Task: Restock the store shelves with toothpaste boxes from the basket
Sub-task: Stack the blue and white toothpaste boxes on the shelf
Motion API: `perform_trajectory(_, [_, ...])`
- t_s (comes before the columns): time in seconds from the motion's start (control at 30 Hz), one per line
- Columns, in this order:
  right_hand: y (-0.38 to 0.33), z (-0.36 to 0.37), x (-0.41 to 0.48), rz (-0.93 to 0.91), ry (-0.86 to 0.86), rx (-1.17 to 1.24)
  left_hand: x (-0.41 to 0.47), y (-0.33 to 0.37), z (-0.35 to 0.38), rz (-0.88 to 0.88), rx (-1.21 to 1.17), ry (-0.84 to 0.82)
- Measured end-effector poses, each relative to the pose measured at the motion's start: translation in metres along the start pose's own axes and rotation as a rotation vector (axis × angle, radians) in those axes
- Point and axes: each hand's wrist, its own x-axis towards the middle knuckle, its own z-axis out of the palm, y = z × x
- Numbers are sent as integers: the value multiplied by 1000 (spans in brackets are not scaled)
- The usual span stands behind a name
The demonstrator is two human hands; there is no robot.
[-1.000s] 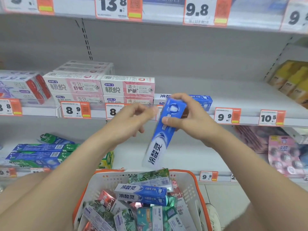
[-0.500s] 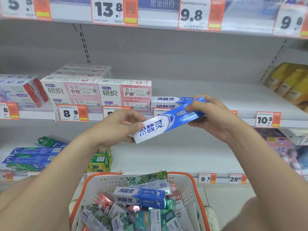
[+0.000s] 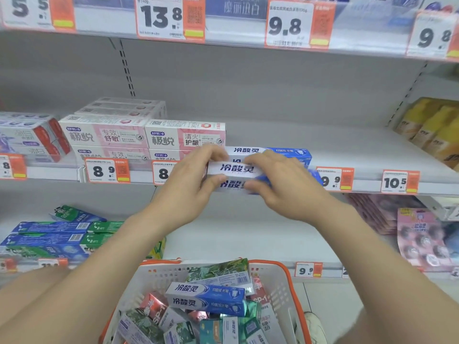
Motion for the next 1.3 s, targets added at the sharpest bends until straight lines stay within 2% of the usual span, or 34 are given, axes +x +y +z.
perform_trajectory(0.07, [10, 1, 8, -10, 170, -73, 4, 4, -2, -6, -37, 76])
perform_trajectory(0.17, [28, 2, 24, 71, 453, -139, 10, 2, -3, -42, 96, 171])
perform_trajectory(0.23, [39, 9, 41, 126, 536, -173, 14, -3, -2, -62, 187, 188])
perform_trajectory(0.43, [55, 35, 92, 285, 430, -161, 29, -12, 5, -43, 346, 167])
perform_trajectory(0.6, [65, 38, 114, 280, 8, 5, 34, -17, 14, -42, 424, 111])
perform_trajectory(0.67, [71, 36, 112, 271, -79, 72, 34, -18, 18, -62, 430, 92])
perform_trajectory(0.87, [59, 45, 98, 218, -36, -4, 32, -18, 25, -27, 409, 156])
perform_trajectory(0.93, [50, 44, 90, 213, 45, 18, 27, -15, 27, 19, 414, 227])
perform_trajectory(1.0, [33, 39, 78, 184, 197, 34, 19, -15, 29, 56, 415, 255])
perform_trajectory(1.07, [10, 32, 59, 130, 295, 79, 6, -19, 34, 10, 386, 130])
perform_trajectory(1.1, [-1, 28, 47, 103, 277, 107, -2, -22, 38, -57, 364, 7])
perform_trajectory(1.13, [-9, 25, 34, 86, 190, 140, -10, -24, 42, -137, 353, -135])
perform_trajectory(1.17, [-16, 22, 21, 80, 30, 168, -19, -26, 46, -212, 366, -279])
perform_trajectory(1.23, [-27, 22, -6, 66, -456, 124, -39, -32, 57, -271, 435, -569])
perform_trajectory(1.3, [-31, 31, -28, 55, -880, -50, -61, -36, 74, -260, 460, -823])
